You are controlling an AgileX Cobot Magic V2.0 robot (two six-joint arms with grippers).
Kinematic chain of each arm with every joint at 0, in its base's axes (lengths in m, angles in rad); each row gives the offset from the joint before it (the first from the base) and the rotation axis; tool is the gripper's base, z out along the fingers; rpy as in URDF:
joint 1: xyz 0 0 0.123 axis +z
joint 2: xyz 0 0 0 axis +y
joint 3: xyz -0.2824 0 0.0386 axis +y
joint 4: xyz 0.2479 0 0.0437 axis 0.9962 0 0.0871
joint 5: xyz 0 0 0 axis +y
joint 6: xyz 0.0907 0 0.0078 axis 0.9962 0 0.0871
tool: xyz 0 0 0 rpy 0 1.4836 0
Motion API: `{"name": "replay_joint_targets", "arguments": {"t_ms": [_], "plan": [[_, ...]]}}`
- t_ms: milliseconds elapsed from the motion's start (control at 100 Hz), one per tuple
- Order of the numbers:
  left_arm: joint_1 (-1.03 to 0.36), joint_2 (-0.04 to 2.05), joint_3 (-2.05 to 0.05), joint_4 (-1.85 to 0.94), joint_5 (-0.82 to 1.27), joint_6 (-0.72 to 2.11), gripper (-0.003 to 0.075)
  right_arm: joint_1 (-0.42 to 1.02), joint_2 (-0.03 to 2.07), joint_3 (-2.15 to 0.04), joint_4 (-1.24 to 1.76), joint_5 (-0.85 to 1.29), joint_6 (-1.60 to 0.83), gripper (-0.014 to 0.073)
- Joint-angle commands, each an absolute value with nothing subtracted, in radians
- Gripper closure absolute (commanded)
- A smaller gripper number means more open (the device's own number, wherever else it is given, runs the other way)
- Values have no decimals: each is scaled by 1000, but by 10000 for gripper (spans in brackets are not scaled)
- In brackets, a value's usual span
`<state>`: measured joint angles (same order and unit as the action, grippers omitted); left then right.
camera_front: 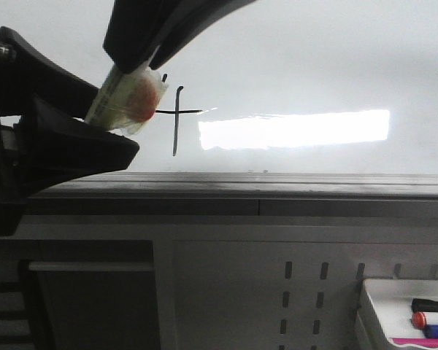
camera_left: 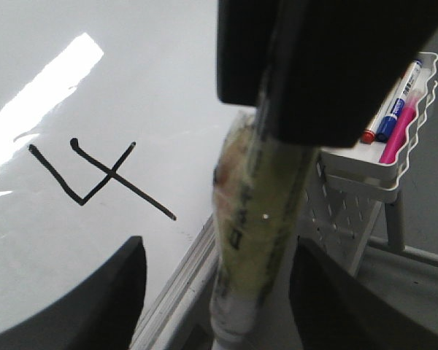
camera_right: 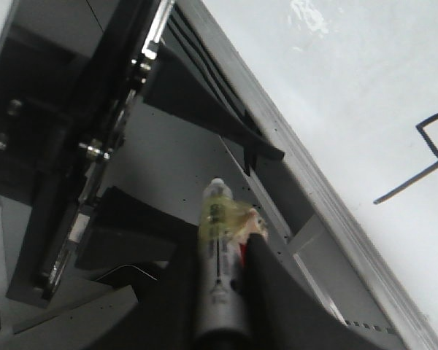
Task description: Write number 4 on whiteboard
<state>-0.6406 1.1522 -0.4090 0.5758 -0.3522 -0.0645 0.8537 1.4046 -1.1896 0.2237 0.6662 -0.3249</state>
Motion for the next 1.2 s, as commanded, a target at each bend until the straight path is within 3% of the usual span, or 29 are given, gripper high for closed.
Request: {"name": "replay_joint_targets", "arguments": {"t_ms": [0,100,220,370,430,500,550,630,870,970,1190], "plan": [[-647,1141,-434,535,-434,-76,349,856,1366,-1226,225,633,-336,658],[-647,1141,-434,535,-429,-76,472,856,1366,-1226,225,634,-336,658],[-647,1141,-434,535,-422,-76,739,856,1366,-1226,225,639,-336,658],[-647,1141,-434,535,-420,-76,741,856,1366,-1226,225,633,-336,652],[-647,1141,-434,535,-420,-76,741,856,1368,-1226,225,632,-336,594],[-647,1141,-434,506,-417,-76,741,856,1368,-1226,225,632,-336,420],[-647,1141,-434,425,-412,-76,741,850,1368,-1226,223,622,-336,248],[-643,1141,-439,216,-382,-76,741,835,1358,-1226,211,605,-334,86],[-563,1182,-559,-246,-143,-76,741,800,1310,-1226,211,598,-334,158],[-525,1234,-623,-312,-40,-76,741,796,1302,-1226,211,596,-334,166],[-509,1318,-701,-341,-26,-76,740,796,1299,-1226,211,603,-334,166]]}}
